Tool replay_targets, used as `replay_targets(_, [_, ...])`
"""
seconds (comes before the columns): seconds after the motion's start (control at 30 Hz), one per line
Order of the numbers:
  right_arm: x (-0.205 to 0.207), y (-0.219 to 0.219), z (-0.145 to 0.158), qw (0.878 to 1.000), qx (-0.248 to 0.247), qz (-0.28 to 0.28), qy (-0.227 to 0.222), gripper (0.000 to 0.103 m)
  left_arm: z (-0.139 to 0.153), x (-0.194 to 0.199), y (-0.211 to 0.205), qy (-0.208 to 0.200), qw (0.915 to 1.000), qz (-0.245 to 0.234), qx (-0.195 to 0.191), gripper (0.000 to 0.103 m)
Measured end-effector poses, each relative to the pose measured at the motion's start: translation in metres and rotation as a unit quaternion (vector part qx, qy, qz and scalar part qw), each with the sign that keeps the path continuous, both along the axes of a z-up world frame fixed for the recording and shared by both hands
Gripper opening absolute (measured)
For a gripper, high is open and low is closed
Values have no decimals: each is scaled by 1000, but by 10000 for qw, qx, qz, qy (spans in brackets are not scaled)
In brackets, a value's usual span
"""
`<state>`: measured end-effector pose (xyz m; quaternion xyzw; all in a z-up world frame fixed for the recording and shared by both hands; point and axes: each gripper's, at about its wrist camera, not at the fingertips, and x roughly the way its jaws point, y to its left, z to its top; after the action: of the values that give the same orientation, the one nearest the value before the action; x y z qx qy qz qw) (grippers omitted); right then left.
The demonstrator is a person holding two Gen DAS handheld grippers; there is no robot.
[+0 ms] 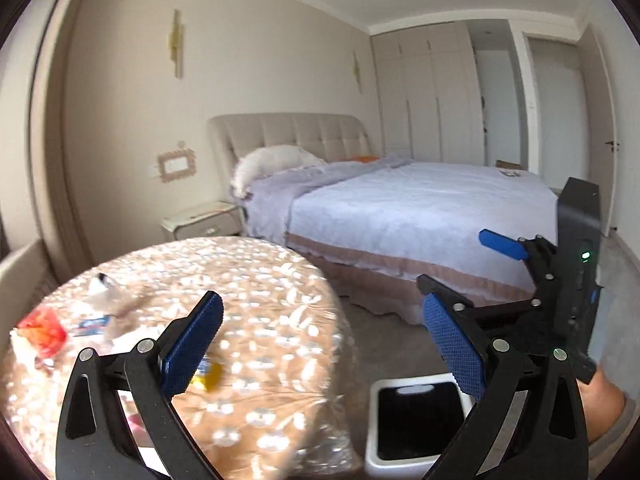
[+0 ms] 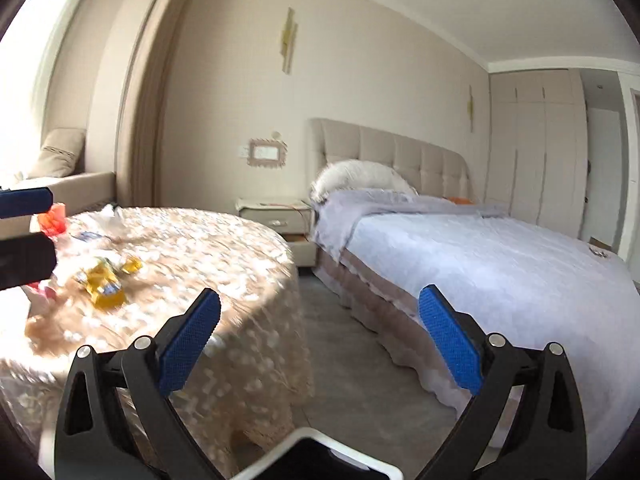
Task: Collect trash
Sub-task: 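Return both tools to the table, then grasp the orange-labelled bottle with left tool while right tool grasps toothpaste tube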
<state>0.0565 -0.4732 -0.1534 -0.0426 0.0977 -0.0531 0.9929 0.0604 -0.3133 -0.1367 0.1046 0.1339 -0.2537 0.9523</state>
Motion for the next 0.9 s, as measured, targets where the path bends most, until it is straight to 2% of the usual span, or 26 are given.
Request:
replay_targets(0.1, [-1, 36, 21, 9985, -75, 474, -245, 99, 15, -5, 42, -246, 9972, 696, 152, 98])
replay_targets(0.23, [-13, 93, 41, 9941, -298, 781, -686, 99, 33, -1, 108, -267, 9900, 1382, 108, 98])
replay_targets(0.47, [9, 177, 64, 9857, -305, 1567, -533, 99, 50, 17, 201, -217, 9755, 2187, -58, 98])
replay_targets(0.7, [39, 234, 70, 9803, -530, 1882, -265, 99, 47, 55, 261, 47, 9737, 2270, -179, 98])
replay_targets(0.9, [74, 268, 59, 9766, -617, 2060, 68, 99, 35, 105, 286, 253, 9756, 2171, -225, 98])
